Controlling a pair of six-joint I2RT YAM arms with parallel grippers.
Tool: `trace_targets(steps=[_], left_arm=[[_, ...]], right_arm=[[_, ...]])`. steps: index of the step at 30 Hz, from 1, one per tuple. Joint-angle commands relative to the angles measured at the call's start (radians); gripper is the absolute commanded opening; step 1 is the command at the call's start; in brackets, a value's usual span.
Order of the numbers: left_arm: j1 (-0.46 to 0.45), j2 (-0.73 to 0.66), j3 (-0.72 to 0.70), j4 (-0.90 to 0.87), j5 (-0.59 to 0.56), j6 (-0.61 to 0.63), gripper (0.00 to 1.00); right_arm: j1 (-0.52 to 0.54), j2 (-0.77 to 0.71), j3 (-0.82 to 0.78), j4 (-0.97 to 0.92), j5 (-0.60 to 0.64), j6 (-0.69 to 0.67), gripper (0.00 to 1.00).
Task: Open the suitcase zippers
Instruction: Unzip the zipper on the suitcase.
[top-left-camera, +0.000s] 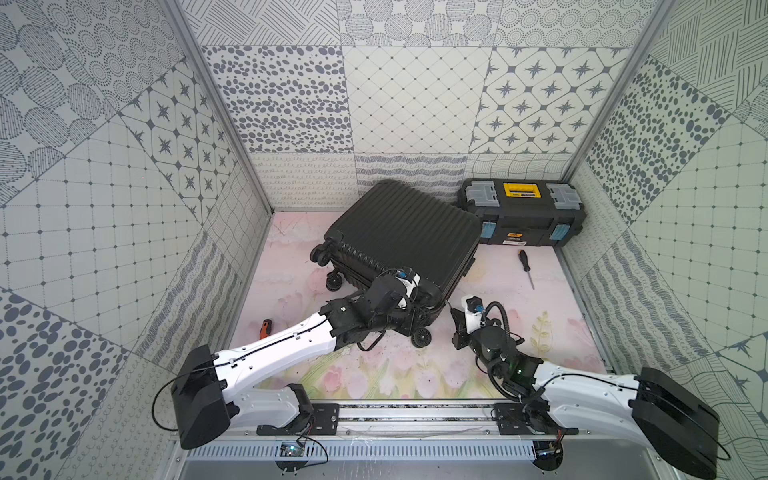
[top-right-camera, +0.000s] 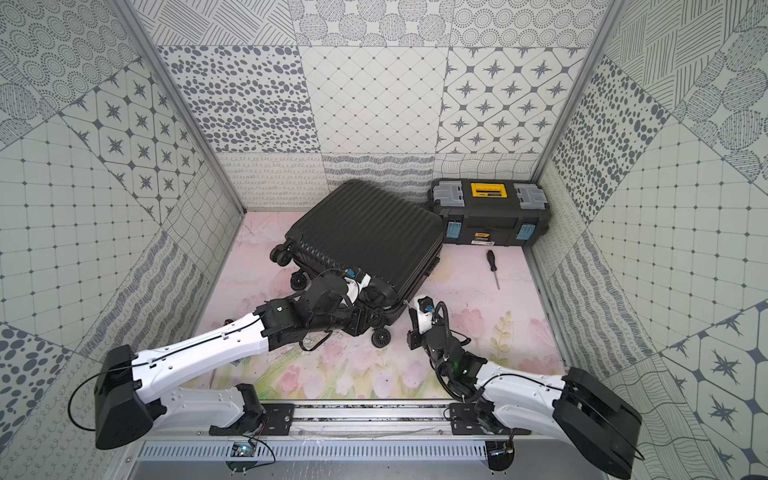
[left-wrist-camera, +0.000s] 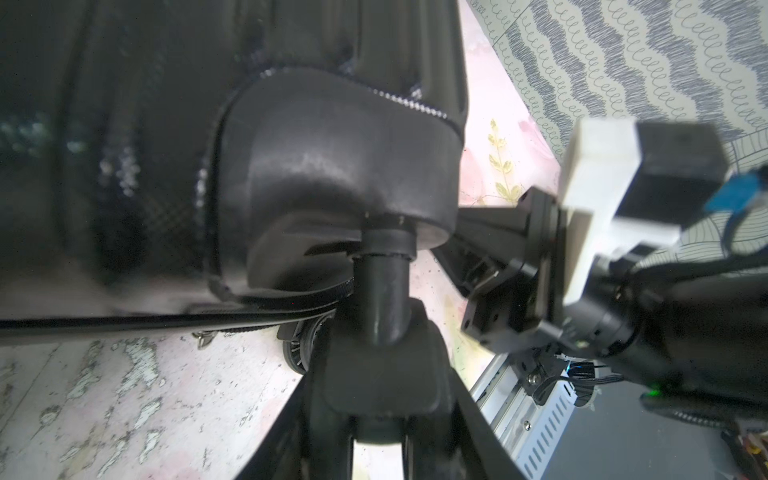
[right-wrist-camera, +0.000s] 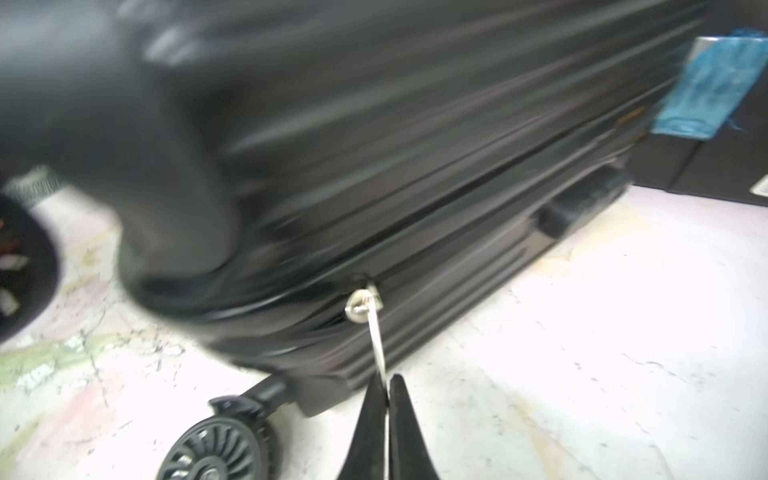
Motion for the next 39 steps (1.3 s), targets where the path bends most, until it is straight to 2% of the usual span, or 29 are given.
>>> trace_targets(steps=[1,6,10,15,17,18,20,21,22,24,26,29,32,36,39], left_arm=[[-0.02,-0.074,-0.026,-0.069,-0.058,0.02,0.17],[-0.066,-0.139,-0.03,-0.159,-0.05,0.012,0.17],[-0.097,-0.226,-0.054,-0.236,-0.043,-0.003,0.17],[-0.109,-0.352,-0.102,-0.362,-0.022,-0.043,0.19],[-0.109,-0.419,-0.12,-0.412,-0.035,-0.06,0.22],[-0.108,-0.452,-0.129,-0.433,-0.048,-0.072,0.26],[-0.108,-0.5,-0.135,-0.463,-0.07,-0.086,0.28],[-0.109,-0.513,-0.134,-0.47,-0.071,-0.087,0.28],[-0.108,-0.516,-0.13,-0.475,-0.072,-0.089,0.27],[-0.108,-0.509,-0.127,-0.472,-0.066,-0.094,0.26],[-0.109,-0.5,-0.125,-0.46,-0.058,-0.092,0.25],[-0.108,-0.491,-0.124,-0.448,-0.062,-0.083,0.24],[-0.109,-0.483,-0.103,-0.47,-0.069,-0.07,0.24],[-0.108,-0.514,-0.095,-0.499,-0.076,-0.069,0.24],[-0.108,-0.546,-0.104,-0.517,-0.08,-0.072,0.24]], right_arm=[[-0.113,-0.066,0.042,-0.076,-0.074,0.025,0.0],[-0.28,0.024,0.13,-0.106,-0.222,0.013,0.0],[-0.372,0.147,0.207,-0.069,-0.263,0.017,0.0],[-0.442,0.252,0.278,-0.003,-0.228,0.013,0.0],[-0.475,0.273,0.298,0.006,-0.221,0.024,0.0],[-0.493,0.277,0.306,0.008,-0.244,0.036,0.0],[-0.503,0.264,0.309,0.008,-0.306,0.028,0.01],[-0.504,0.25,0.296,0.024,-0.368,0.026,0.07],[-0.497,0.232,0.267,0.059,-0.432,0.028,0.15],[-0.451,0.17,0.2,0.107,-0.48,0.01,0.26],[-0.365,0.083,0.139,0.088,-0.487,-0.053,0.3],[-0.208,-0.061,0.082,-0.026,-0.455,-0.145,0.33],[-0.106,-0.206,0.031,-0.131,-0.419,-0.149,0.34],[-0.066,-0.352,-0.025,-0.213,-0.437,-0.14,0.34],[-0.053,-0.362,-0.058,-0.162,-0.468,-0.148,0.38]])
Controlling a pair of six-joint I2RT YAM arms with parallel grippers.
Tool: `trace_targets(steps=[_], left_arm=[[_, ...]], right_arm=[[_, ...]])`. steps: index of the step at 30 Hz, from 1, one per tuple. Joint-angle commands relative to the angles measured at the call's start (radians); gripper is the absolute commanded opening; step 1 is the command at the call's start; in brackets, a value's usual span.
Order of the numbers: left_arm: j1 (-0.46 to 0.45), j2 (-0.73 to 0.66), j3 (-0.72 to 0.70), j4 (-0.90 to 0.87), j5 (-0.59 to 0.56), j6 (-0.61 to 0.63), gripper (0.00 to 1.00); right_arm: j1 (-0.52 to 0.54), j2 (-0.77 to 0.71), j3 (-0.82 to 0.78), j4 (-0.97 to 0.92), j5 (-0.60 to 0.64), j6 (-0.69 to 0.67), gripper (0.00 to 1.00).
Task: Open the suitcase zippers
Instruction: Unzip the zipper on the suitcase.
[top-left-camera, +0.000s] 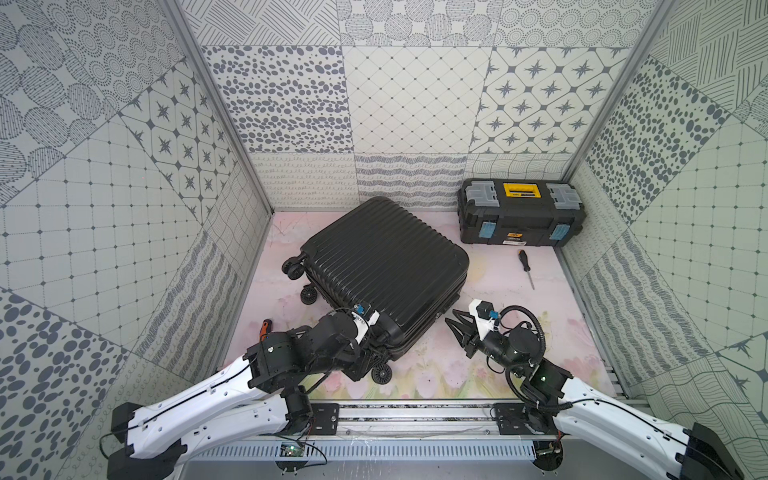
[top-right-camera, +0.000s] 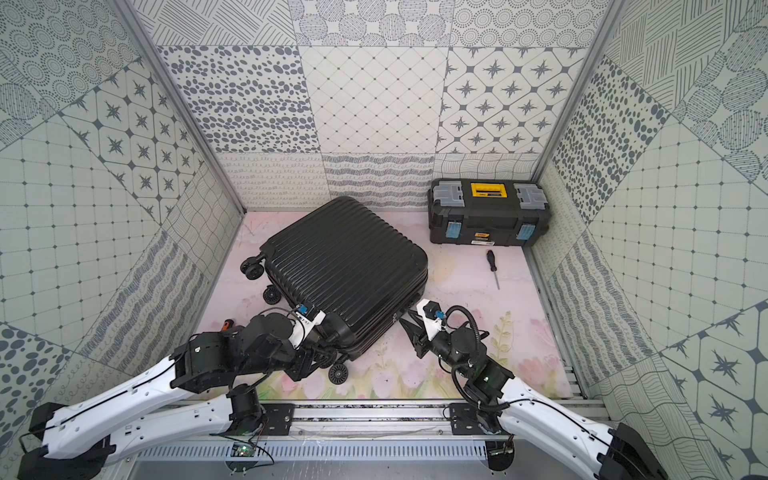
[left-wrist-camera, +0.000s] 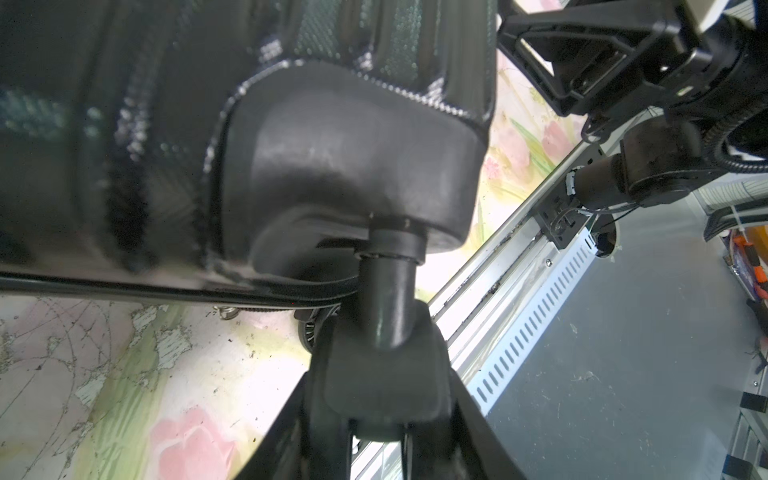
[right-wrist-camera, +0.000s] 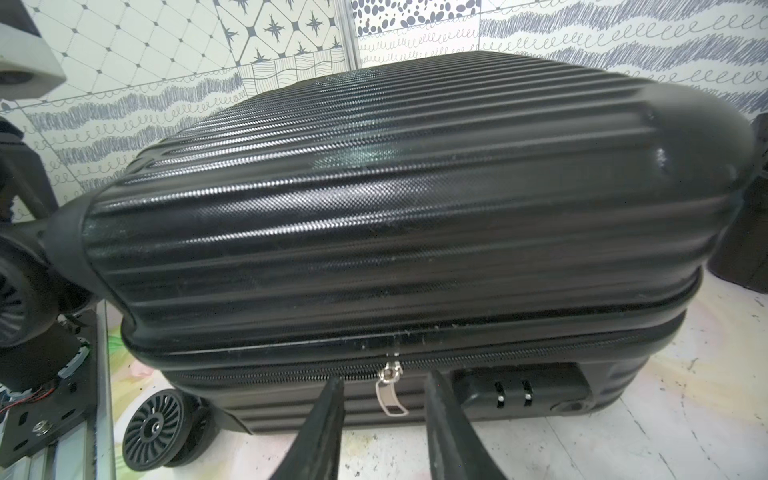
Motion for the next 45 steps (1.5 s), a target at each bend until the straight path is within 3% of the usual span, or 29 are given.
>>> trace_targets(steps=[1,4,13,24,28,34,40,45], left_arm=[[-0.001,-0.049,0.013,-0.023,-0.028,-0.074,0.23],[-0.001,-0.062,0.007,-0.039,-0.031,-0.075,0.24],[-0.001,-0.056,0.006,-0.026,-0.027,-0.075,0.24],[-0.001,-0.075,0.009,-0.028,-0.024,-0.09,0.22],[0.0,-0.087,0.006,-0.034,-0.026,-0.095,0.21],[0.0,-0.106,0.001,-0.055,-0.032,-0.102,0.21],[-0.002,-0.135,-0.006,-0.085,-0.044,-0.108,0.21],[-0.001,-0.146,-0.007,-0.114,-0.039,-0.112,0.2]], right_arm=[[0.016,0.016,-0.029,0.034,-0.045,-0.028,0.41],[0.04,0.102,-0.015,0.075,-0.06,-0.046,0.45],[0.079,0.396,0.029,0.277,-0.065,-0.065,0.47],[0.093,0.554,0.106,0.369,-0.037,-0.062,0.46],[0.095,0.594,0.115,0.401,-0.013,-0.056,0.35],[0.095,0.58,0.105,0.398,0.066,-0.06,0.02],[0.073,0.468,0.136,0.2,0.145,-0.045,0.0],[-0.114,0.381,0.175,0.003,0.1,0.065,0.0]])
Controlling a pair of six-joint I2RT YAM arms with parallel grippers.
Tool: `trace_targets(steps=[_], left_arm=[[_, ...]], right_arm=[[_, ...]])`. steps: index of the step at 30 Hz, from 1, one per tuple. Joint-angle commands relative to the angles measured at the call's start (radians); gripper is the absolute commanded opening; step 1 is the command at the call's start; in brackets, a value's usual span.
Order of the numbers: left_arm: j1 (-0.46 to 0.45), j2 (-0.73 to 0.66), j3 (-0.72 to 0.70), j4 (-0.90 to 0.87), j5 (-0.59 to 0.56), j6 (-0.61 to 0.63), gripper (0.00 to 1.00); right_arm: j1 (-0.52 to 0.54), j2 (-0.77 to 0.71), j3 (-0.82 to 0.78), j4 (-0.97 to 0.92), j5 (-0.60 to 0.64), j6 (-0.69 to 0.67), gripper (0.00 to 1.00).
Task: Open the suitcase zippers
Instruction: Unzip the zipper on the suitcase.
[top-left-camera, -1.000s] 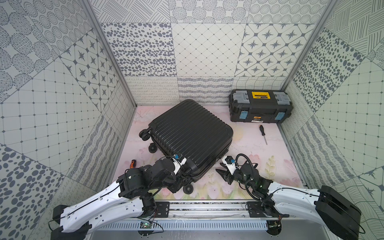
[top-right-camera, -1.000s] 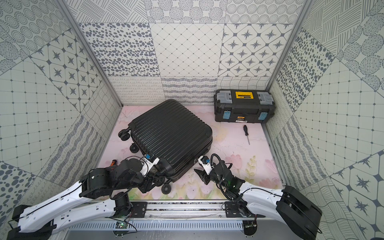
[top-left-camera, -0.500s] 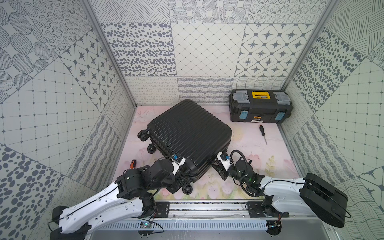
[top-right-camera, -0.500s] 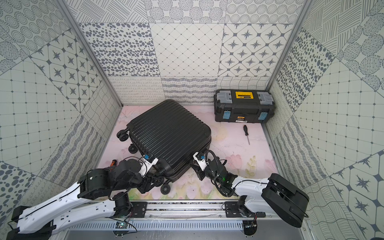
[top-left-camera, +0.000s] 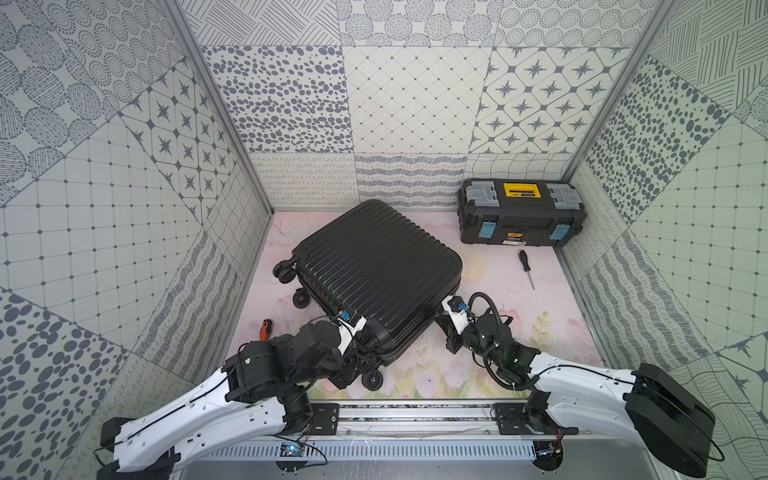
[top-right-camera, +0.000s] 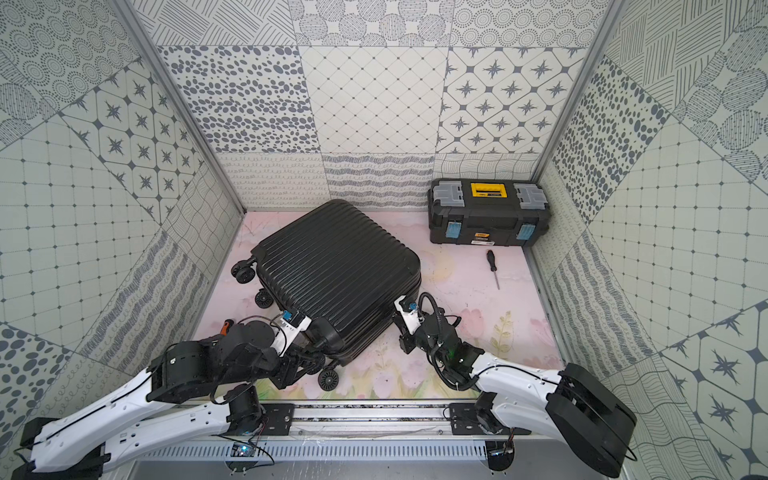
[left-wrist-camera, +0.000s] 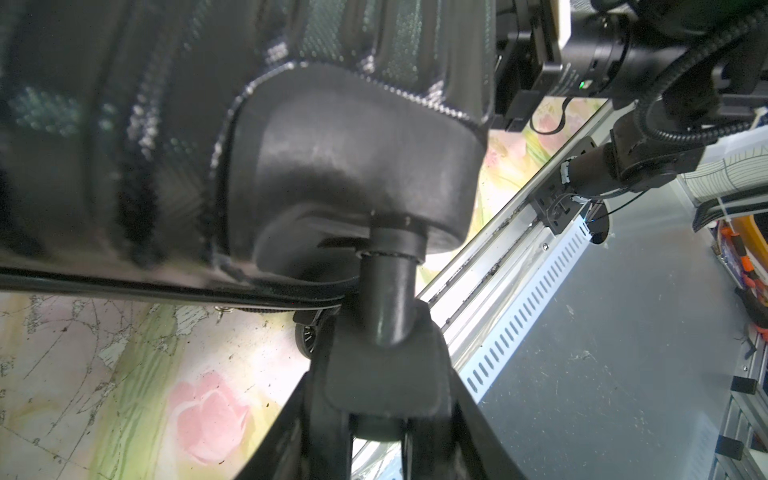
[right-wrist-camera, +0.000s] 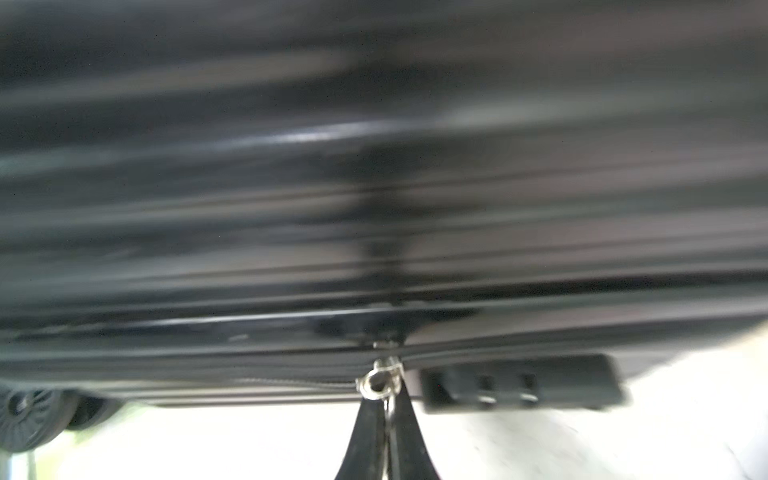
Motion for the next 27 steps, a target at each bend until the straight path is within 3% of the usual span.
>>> trace_targets(steps=[1,6,10,11,13,15,20,24,27], left_arm=[[-0.001,-0.021,0.007,-0.027,-0.033,-0.106,0.2],[-0.001,-0.024,0.011,-0.042,-0.032,-0.101,0.19],[-0.001,-0.013,0.007,-0.04,-0.022,-0.103,0.2],[0.0,-0.007,0.009,-0.043,-0.024,-0.109,0.25],[0.0,0.007,0.034,-0.075,-0.054,-0.13,0.52],[0.0,0.02,0.099,-0.171,-0.176,-0.207,0.68],[0.004,0.037,0.274,-0.429,-0.498,-0.381,0.78],[0.028,0.05,0.342,-0.505,-0.684,-0.452,0.73],[0.122,0.104,0.357,-0.452,-0.686,-0.405,0.69]], right_arm=[[-0.139,-0.056,0.043,-0.061,0.037,0.083,0.0],[-0.267,0.042,0.109,-0.067,-0.022,0.067,0.0],[-0.325,0.161,0.17,-0.02,0.035,0.126,0.0],[-0.327,0.175,0.18,-0.006,0.057,0.135,0.0],[-0.327,0.172,0.178,0.024,0.091,0.156,0.0],[-0.315,0.143,0.147,0.053,0.114,0.166,0.0],[-0.259,0.02,0.076,0.008,0.173,0.14,0.0],[-0.211,-0.053,0.021,-0.029,0.23,0.143,0.0],[-0.207,-0.112,-0.016,-0.054,0.248,0.152,0.0]])
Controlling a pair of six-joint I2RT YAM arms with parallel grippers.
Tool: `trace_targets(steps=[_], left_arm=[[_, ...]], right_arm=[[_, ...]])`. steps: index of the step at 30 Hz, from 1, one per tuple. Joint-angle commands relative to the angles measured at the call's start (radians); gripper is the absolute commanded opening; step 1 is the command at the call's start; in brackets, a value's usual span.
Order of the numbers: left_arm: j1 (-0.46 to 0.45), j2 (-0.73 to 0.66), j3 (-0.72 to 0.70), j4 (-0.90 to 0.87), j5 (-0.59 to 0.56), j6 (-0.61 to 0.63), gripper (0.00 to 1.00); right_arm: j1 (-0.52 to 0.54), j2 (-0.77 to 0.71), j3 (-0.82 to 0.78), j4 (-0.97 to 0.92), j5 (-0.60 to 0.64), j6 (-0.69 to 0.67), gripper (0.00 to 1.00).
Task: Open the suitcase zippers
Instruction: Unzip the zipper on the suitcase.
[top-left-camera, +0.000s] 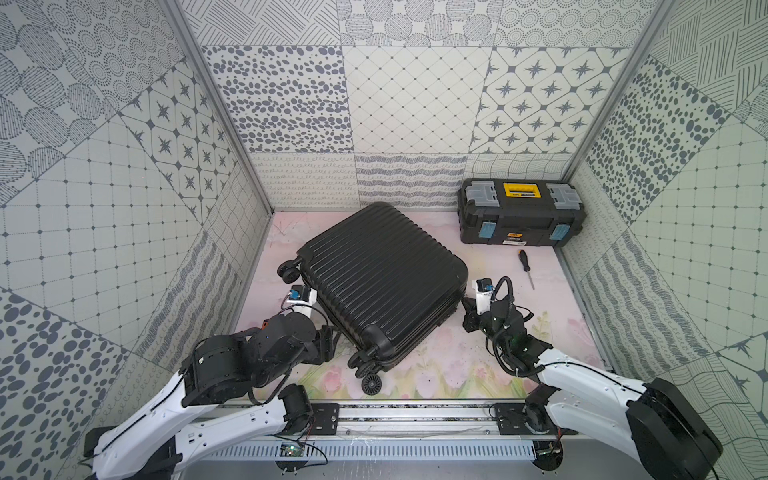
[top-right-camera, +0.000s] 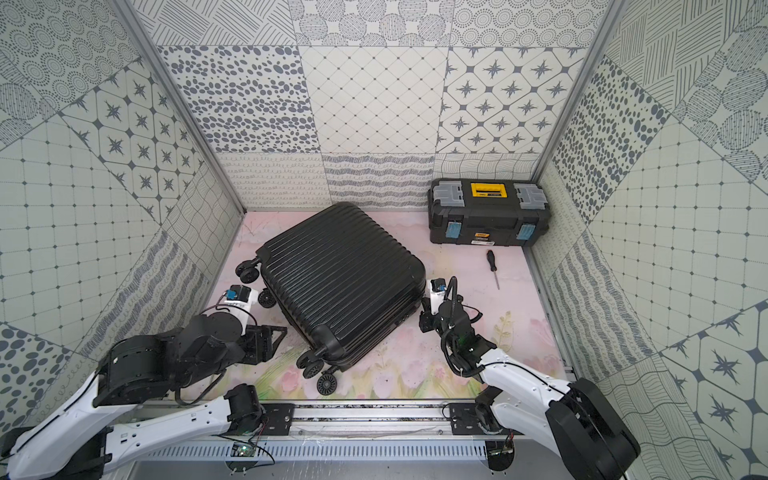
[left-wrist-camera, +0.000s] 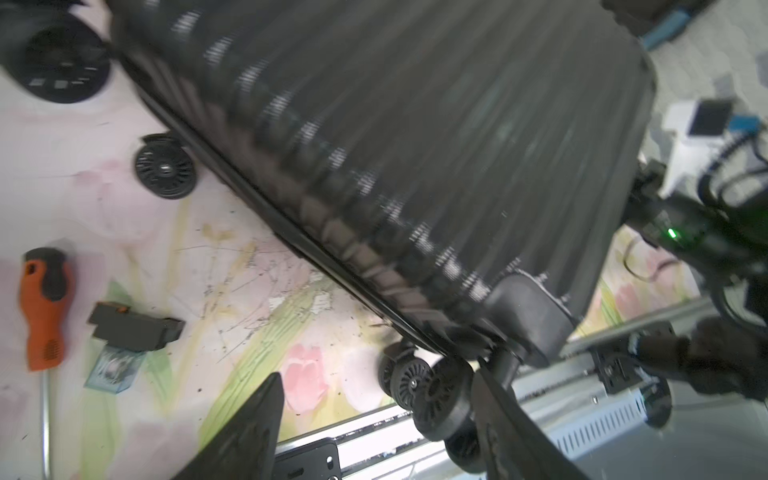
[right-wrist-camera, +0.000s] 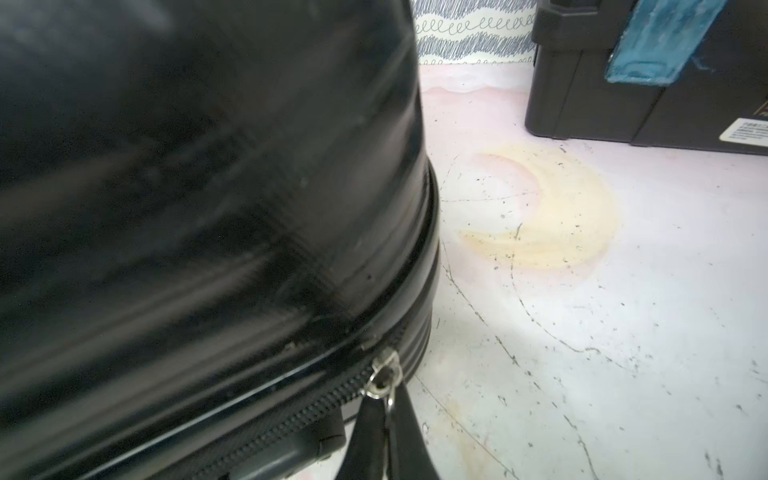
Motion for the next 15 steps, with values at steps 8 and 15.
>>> trace_targets(steps=[8,15], left_arm=[[0.746,0.203,-0.099,0.254,0.359,0.11,0.54],[0.975,0.442,-0.123,0.533,0.433,0.099,0.47]], right_arm=[[0.066,-0.362,-0.037,-0.217,0.147,0.046,0.0],[0.212,-0.524,-0.044,-0.4,0.195,0.078,0.0]])
